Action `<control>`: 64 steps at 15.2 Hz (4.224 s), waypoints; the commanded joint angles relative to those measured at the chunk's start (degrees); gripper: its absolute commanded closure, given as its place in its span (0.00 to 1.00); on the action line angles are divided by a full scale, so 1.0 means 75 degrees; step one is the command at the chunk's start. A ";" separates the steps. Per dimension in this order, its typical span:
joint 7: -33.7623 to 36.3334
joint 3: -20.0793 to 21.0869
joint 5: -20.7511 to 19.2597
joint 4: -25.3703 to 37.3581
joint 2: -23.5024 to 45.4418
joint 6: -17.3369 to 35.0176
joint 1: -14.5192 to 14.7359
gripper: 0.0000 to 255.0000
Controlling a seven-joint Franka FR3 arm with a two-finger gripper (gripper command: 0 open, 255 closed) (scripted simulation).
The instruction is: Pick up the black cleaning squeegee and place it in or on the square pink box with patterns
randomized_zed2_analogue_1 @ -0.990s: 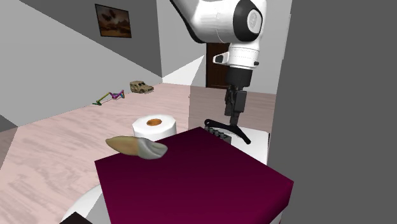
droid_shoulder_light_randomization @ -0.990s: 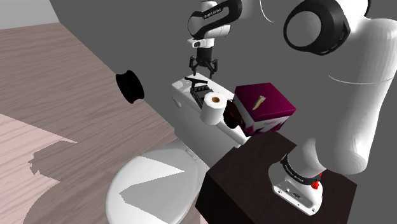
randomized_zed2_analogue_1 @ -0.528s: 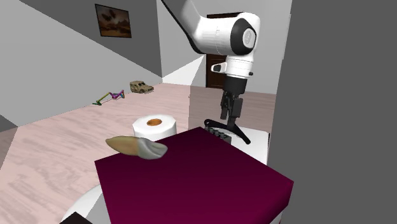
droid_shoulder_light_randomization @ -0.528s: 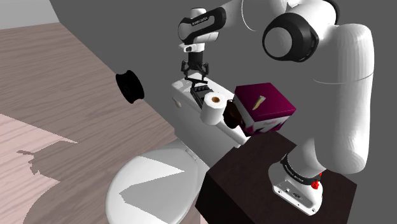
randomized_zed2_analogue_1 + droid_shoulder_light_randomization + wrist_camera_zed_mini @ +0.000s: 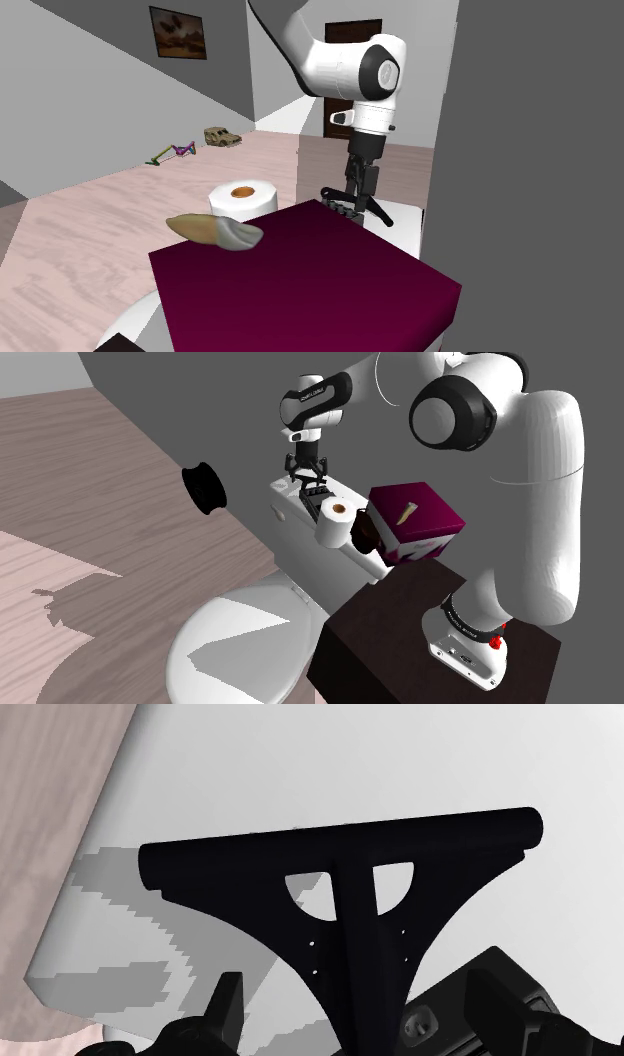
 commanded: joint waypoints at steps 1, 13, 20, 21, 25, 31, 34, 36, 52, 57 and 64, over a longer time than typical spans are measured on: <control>0.0001 0.0001 0.0001 -0.0002 0.0001 0.0005 0.0001 0.00; 0.0001 0.0001 0.0001 -0.0002 0.0001 0.0005 0.0001 1.00; 0.0110 -0.0077 -0.0136 0.0204 -0.0343 -0.0525 0.0036 1.00; 0.0125 -0.0087 -0.0154 0.0242 -0.0388 -0.0604 0.0040 1.00; 0.0185 -0.0123 -0.0223 0.0410 -0.0552 -0.0925 0.0050 1.00; 0.0271 -0.0167 -0.0312 0.0726 -0.0757 -0.1428 0.0053 1.00; 0.0311 -0.0185 -0.0349 0.0913 -0.0840 -0.1691 0.0048 1.00; 0.0337 -0.0196 -0.0371 0.1049 -0.0887 -0.1869 0.0042 1.00; 0.0519 -0.0244 -0.0443 0.2534 -0.1002 -0.3440 -0.0092 1.00; 0.0507 -0.0332 -0.0672 0.1606 -0.1783 -0.3265 0.0090 1.00; 0.0637 -0.0471 -0.1518 -0.1582 -0.4222 -0.2338 0.0468 1.00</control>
